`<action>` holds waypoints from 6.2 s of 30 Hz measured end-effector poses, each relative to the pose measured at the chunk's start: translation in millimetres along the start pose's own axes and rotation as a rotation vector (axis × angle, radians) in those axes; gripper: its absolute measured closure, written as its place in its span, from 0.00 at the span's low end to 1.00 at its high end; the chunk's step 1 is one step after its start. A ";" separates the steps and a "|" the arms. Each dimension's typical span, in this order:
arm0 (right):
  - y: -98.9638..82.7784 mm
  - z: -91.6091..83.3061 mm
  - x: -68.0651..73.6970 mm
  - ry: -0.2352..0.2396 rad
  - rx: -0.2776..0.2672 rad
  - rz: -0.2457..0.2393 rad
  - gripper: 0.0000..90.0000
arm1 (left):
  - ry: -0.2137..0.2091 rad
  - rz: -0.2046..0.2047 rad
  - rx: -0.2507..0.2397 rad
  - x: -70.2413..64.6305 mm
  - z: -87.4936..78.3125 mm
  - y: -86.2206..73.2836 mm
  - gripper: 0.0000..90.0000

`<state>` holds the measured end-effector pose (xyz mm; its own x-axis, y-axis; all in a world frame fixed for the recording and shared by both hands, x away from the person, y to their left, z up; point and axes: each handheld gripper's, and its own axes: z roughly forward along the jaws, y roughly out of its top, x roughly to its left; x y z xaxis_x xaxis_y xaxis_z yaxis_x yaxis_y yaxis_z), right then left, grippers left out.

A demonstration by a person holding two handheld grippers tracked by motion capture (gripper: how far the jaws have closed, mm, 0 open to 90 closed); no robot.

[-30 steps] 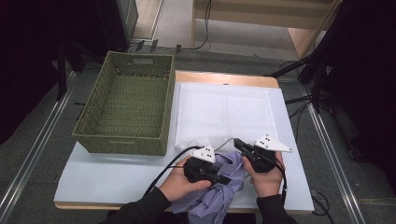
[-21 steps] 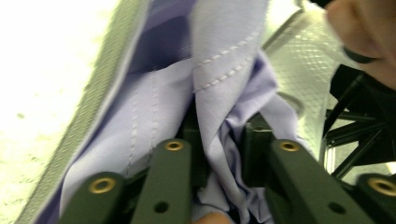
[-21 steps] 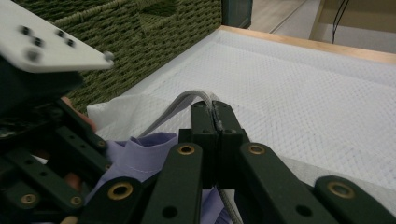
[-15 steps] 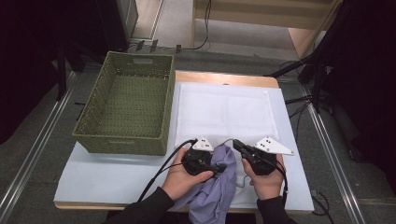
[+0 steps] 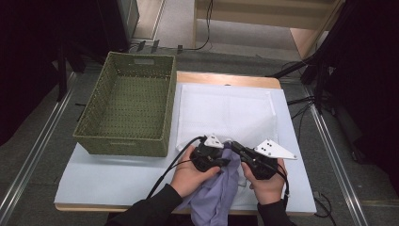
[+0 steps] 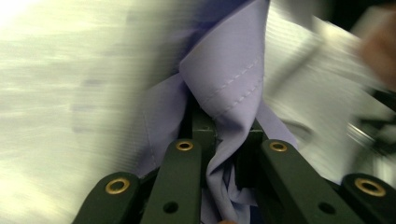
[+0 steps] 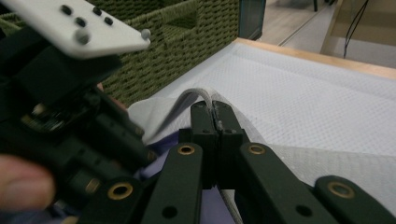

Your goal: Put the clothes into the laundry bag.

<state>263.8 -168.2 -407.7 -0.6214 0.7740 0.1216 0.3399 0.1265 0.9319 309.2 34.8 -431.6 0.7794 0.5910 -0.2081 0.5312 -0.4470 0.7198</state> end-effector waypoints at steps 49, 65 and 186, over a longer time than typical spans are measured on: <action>-15.1 9.4 -3.9 -0.036 0.063 0.001 1.00 | -0.059 -0.030 0.011 -1.8 -37.3 -16.1 0.23; -12.9 7.4 -0.5 -0.022 0.047 -0.008 1.00 | -0.134 -0.081 0.051 -7.7 -17.8 -5.6 0.91; -9.6 2.8 -3.3 -0.028 0.020 0.016 1.00 | 0.124 -0.058 0.033 3.7 25.0 -9.8 0.96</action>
<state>264.5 -170.2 -418.0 -0.5958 0.7932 0.1260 0.3635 0.1264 0.9230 315.2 24.6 -456.0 0.7007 0.6944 -0.1638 0.5867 -0.4301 0.6861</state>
